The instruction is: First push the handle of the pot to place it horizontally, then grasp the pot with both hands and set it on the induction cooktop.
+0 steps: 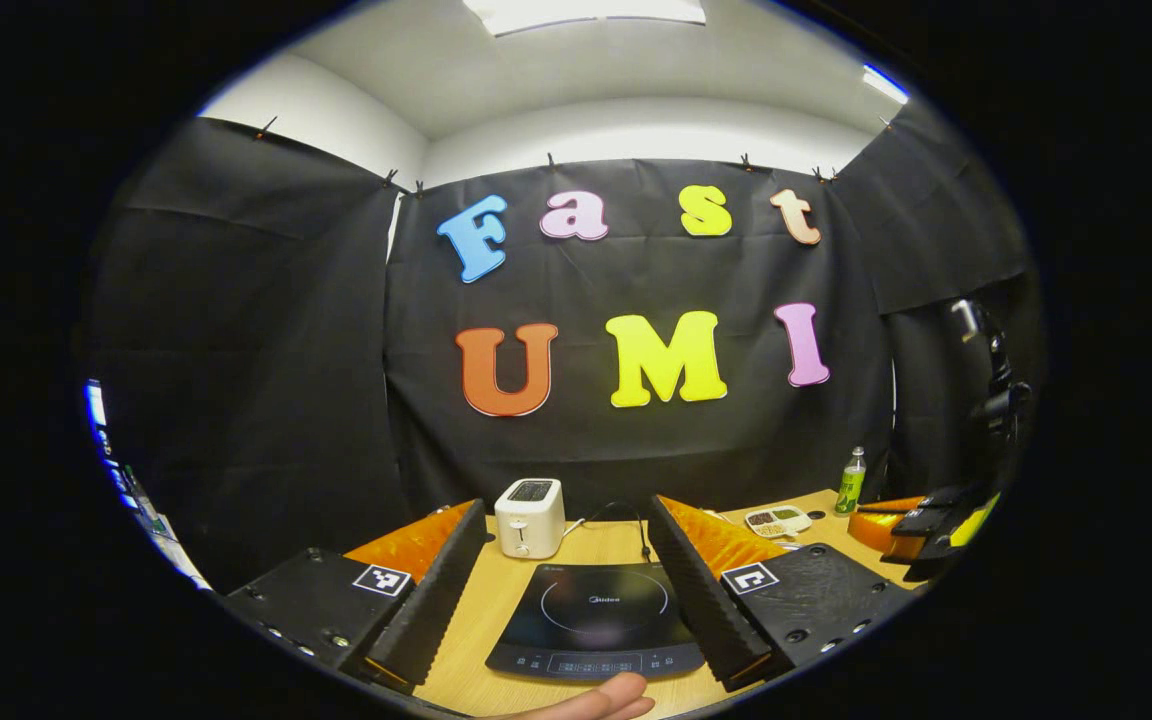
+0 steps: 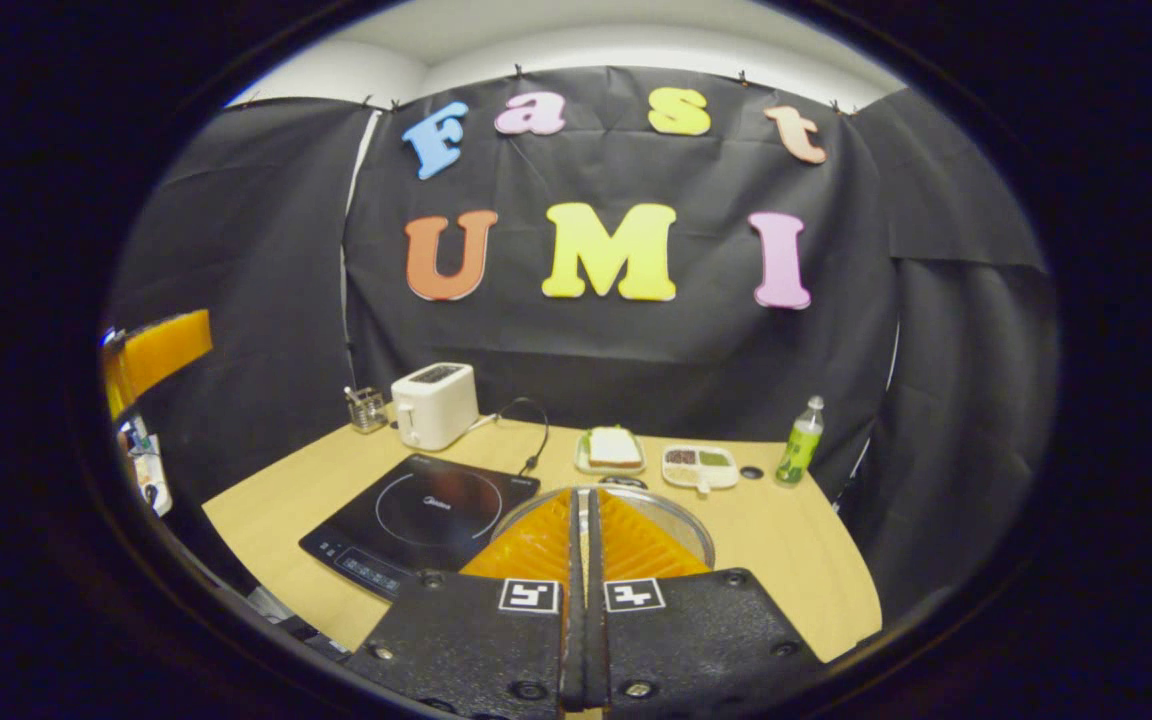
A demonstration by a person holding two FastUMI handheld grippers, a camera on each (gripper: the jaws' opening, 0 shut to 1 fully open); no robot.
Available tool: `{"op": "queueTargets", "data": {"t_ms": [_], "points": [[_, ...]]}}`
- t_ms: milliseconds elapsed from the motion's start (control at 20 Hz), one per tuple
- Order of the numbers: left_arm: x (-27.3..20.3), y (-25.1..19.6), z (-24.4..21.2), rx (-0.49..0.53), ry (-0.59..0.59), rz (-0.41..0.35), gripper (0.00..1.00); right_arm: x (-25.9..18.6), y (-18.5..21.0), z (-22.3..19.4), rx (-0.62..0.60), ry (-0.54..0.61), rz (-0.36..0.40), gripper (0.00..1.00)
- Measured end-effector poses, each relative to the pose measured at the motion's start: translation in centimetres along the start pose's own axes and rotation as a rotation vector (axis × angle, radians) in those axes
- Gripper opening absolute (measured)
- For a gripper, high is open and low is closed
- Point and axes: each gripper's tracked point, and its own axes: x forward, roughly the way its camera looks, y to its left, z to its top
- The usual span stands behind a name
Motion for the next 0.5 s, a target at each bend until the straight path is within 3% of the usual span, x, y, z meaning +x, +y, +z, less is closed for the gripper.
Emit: {"op": "queueTargets", "data": {"t_ms": [250, 500], "points": [[-0.4, 0.8, -0.8, 0.006, 0.001, -0.003, 0.96, 2.5, 2.2, -5.7, 0.050, 0.193, 0.065, 0.04], [-1.3, 1.4, -1.1, -0.015, -0.002, -0.011, 0.97, 4.1, 4.1, -9.7, 0.051, 0.304, 0.098, 0.04]]}}
